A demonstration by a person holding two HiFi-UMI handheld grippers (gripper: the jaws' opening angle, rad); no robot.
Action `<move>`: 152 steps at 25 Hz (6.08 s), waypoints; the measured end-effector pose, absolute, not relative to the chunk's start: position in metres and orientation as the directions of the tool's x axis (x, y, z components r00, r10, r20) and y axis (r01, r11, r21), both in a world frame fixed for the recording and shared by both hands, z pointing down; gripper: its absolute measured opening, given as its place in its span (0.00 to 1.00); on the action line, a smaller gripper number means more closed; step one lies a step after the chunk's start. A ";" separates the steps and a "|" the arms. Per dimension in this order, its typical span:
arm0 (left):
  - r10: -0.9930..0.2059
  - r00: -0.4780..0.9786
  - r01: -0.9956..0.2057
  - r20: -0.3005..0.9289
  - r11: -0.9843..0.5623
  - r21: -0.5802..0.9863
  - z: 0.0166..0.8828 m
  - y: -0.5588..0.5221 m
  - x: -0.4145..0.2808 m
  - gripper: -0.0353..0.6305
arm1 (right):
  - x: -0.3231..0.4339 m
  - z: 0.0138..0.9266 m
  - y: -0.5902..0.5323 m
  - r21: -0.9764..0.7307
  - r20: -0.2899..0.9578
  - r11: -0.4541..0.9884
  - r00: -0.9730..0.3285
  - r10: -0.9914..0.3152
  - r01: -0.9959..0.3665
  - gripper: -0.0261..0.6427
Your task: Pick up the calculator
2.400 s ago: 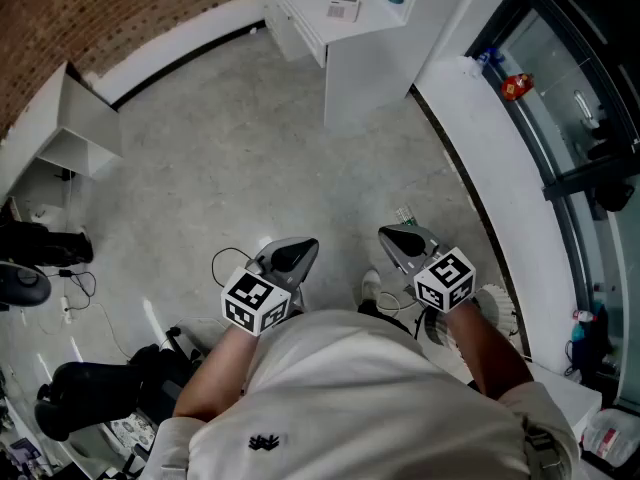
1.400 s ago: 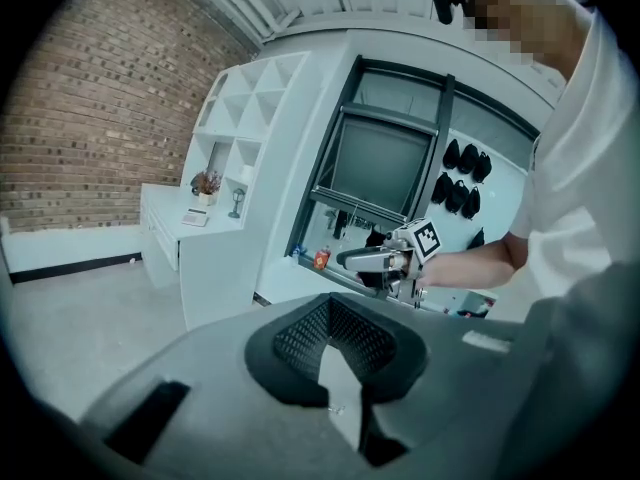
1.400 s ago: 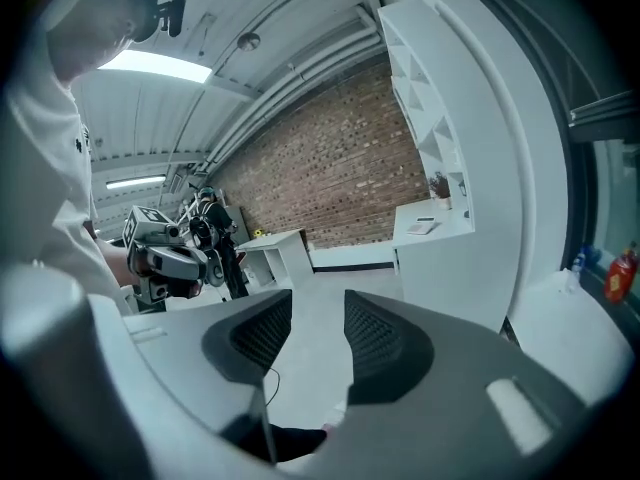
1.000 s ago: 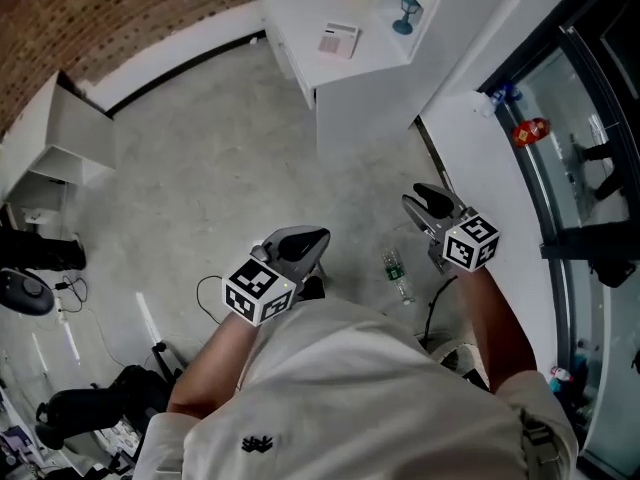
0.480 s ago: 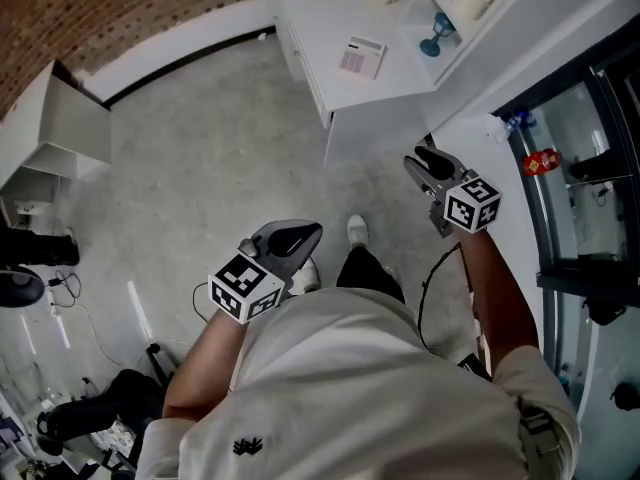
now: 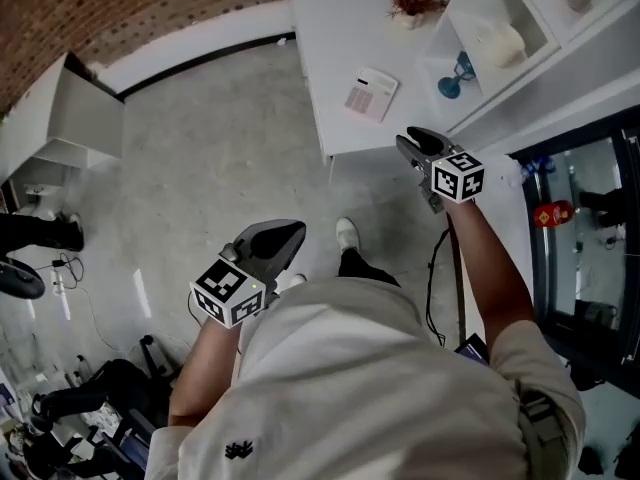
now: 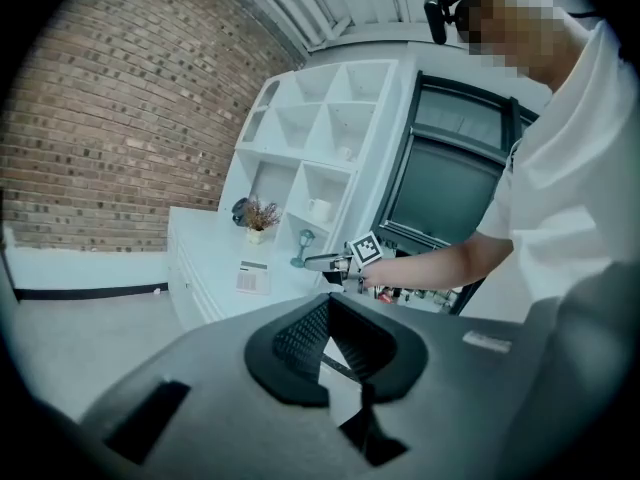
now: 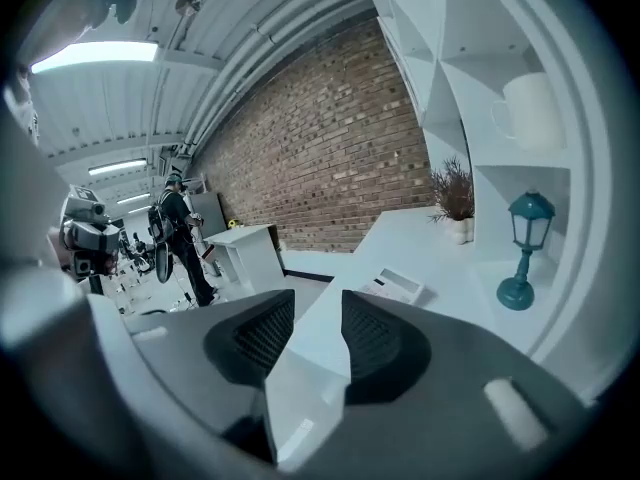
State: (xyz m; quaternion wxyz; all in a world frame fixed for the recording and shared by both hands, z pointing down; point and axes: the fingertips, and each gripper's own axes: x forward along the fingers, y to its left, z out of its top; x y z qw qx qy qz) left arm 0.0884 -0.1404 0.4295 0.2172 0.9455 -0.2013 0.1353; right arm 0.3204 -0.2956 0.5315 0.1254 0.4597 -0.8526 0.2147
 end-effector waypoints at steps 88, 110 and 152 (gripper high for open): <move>-0.614 0.704 -0.710 0.356 -0.619 0.337 0.434 -0.106 -0.078 0.06 | 0.104 0.476 -0.339 -0.591 0.232 0.607 -0.833 -0.503 -0.531 0.12; -0.557 0.748 -0.662 0.360 -0.666 0.344 0.456 -0.008 -0.138 0.06 | 0.007 0.435 -0.185 -0.586 0.195 0.668 -0.880 -0.434 -0.459 0.12; -0.533 0.770 -0.636 0.351 -0.687 0.352 0.455 0.009 -0.130 0.06 | 0.016 0.424 -0.156 -0.590 0.182 0.666 -0.879 -0.442 -0.457 0.12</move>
